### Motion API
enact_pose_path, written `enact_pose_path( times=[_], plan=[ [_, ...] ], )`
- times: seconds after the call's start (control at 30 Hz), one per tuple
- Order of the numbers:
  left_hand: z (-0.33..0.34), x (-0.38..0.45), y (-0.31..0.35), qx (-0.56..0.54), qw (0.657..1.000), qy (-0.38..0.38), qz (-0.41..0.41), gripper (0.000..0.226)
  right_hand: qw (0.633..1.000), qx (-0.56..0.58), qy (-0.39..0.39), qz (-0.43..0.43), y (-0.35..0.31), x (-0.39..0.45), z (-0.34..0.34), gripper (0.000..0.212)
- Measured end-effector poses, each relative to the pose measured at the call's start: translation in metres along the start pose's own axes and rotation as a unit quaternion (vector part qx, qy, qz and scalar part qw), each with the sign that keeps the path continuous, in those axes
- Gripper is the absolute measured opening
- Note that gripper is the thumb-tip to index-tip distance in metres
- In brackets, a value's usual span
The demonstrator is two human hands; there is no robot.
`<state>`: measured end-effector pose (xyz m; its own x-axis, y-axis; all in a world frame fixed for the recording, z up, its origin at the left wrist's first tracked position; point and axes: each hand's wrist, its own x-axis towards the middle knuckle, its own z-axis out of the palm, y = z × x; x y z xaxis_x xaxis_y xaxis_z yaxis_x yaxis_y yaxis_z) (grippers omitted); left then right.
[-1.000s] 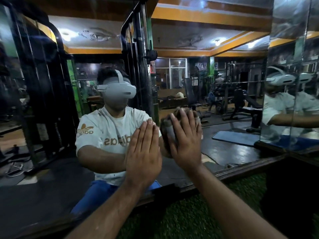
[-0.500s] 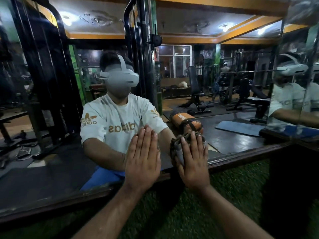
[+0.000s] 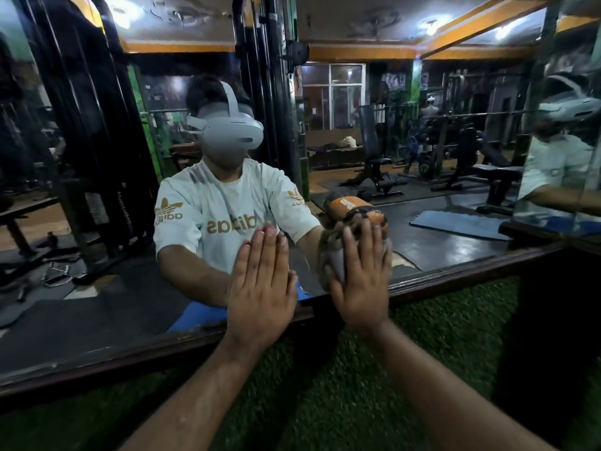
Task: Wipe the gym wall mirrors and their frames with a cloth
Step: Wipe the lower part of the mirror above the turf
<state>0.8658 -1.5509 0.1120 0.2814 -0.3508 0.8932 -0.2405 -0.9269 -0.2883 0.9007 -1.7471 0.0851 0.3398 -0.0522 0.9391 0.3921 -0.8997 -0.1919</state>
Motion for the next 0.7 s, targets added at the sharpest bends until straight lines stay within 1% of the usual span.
enact_pose_path(
  times=[0.07,0.1,0.13,0.2,0.3,0.33,0.37,0.4,0.43,0.5,0.53,0.57,0.6,0.63,0.67,0.7],
  plan=[
    [-0.004,0.006,-0.008,0.005,1.0,0.012,-0.01,0.07,0.994,0.014,0.058,0.093,-0.015,0.039,-0.003,0.07],
    [-0.006,0.012,-0.013,0.008,1.0,0.021,-0.017,0.07,0.992,0.016,0.068,0.109,-0.028,0.052,-0.003,0.07],
    [-0.007,0.018,-0.018,0.009,0.999,0.03,-0.024,0.069,0.994,0.014,0.069,0.089,-0.04,0.057,-0.001,0.07],
    [-0.01,0.026,-0.03,0.017,0.999,0.036,-0.026,0.067,0.999,0.001,0.044,-0.022,-0.054,0.046,0.008,0.068],
    [-0.01,0.026,-0.037,0.026,0.999,0.025,-0.004,0.064,0.985,-0.028,0.003,-0.171,-0.035,0.015,0.013,0.068],
    [-0.01,0.025,-0.038,0.028,0.999,0.024,0.0,0.063,0.979,-0.035,0.002,-0.2,-0.025,0.016,0.01,0.067],
    [-0.01,0.025,-0.039,0.028,0.999,0.025,0.003,0.063,0.977,-0.042,0.008,-0.211,-0.018,0.024,0.006,0.064],
    [-0.01,0.026,-0.039,0.027,0.999,0.026,0.005,0.062,0.98,-0.042,0.02,-0.192,-0.014,0.038,0.002,0.062],
    [-0.011,0.026,-0.039,0.025,0.999,0.028,0.007,0.062,0.99,-0.03,0.039,-0.135,-0.017,0.056,-0.003,0.061],
    [-0.014,0.028,-0.04,0.018,0.999,0.036,0.002,0.061,0.996,0.011,0.088,0.019,-0.039,0.093,-0.008,0.064],
    [-0.015,0.029,-0.041,0.014,0.999,0.04,-0.007,0.06,0.993,0.028,0.099,0.061,-0.055,0.103,-0.007,0.065],
    [-0.017,0.032,-0.044,0.011,0.999,0.047,-0.02,0.06,0.993,0.031,0.097,0.052,-0.068,0.107,-0.004,0.066],
    [-0.019,0.035,-0.046,0.009,0.998,0.054,-0.034,0.059,0.996,0.025,0.084,0.0,-0.077,0.102,0.001,0.065],
    [-0.02,0.038,-0.049,0.008,0.997,0.059,-0.047,0.058,0.995,0.013,0.066,-0.08,-0.079,0.093,0.005,0.063],
    [-0.022,0.041,-0.052,0.007,0.997,0.057,-0.053,0.058,0.985,0.001,0.052,-0.164,-0.075,0.084,0.006,0.059],
    [-0.023,0.042,-0.054,0.008,0.998,0.05,-0.05,0.058,0.973,-0.01,0.043,-0.228,-0.066,0.079,0.004,0.057]
  ],
)
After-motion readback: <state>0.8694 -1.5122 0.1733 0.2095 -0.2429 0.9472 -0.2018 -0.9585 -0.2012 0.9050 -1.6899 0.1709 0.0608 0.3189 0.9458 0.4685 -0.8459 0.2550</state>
